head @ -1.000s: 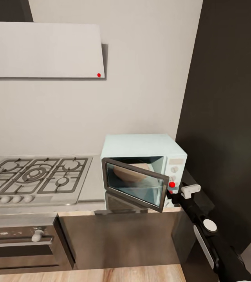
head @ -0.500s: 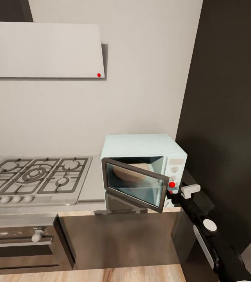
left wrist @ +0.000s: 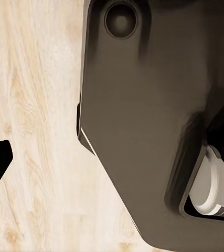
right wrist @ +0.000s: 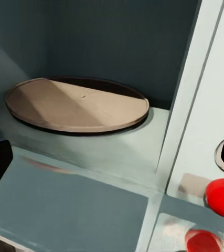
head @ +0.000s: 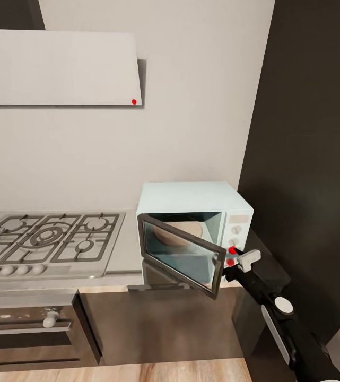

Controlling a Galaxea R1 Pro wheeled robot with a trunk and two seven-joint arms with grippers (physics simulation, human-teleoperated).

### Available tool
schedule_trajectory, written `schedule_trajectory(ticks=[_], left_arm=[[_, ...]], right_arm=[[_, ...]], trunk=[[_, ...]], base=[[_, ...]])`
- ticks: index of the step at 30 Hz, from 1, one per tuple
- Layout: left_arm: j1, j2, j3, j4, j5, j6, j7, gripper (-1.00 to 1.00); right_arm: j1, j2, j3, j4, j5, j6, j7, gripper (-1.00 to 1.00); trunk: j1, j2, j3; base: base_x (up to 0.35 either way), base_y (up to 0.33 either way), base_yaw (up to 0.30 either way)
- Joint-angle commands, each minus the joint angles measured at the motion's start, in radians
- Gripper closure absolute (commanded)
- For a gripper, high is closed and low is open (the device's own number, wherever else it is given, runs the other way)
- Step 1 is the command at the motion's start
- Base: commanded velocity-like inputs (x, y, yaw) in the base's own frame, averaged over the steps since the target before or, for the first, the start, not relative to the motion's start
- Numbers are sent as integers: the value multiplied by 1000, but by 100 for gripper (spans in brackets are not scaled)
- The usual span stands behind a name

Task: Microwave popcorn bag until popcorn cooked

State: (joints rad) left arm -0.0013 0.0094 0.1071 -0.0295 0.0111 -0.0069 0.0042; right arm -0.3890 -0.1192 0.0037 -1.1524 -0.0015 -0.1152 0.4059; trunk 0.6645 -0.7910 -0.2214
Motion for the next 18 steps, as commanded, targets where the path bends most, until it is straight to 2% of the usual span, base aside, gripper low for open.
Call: schedule_trajectory(ticks=[1,11,18], left_arm=[[0,0,6,-1,1,-1,0,-100],[0,0,6,-1,1,-1,0,-100],[0,0,6,-1,1,-1,0,-100]], right_arm=[[-1,0,0,0,0,-3,5,-100],[-1,-1,-1,0,6,9,5,-100],[-1,-2,-2,0,6,9,5,-100]], trunk=[[0,-1,-1],[0,-1,-1],[0,-1,-1]], base=[[0,0,0],[0,0,4],[0,0,176]])
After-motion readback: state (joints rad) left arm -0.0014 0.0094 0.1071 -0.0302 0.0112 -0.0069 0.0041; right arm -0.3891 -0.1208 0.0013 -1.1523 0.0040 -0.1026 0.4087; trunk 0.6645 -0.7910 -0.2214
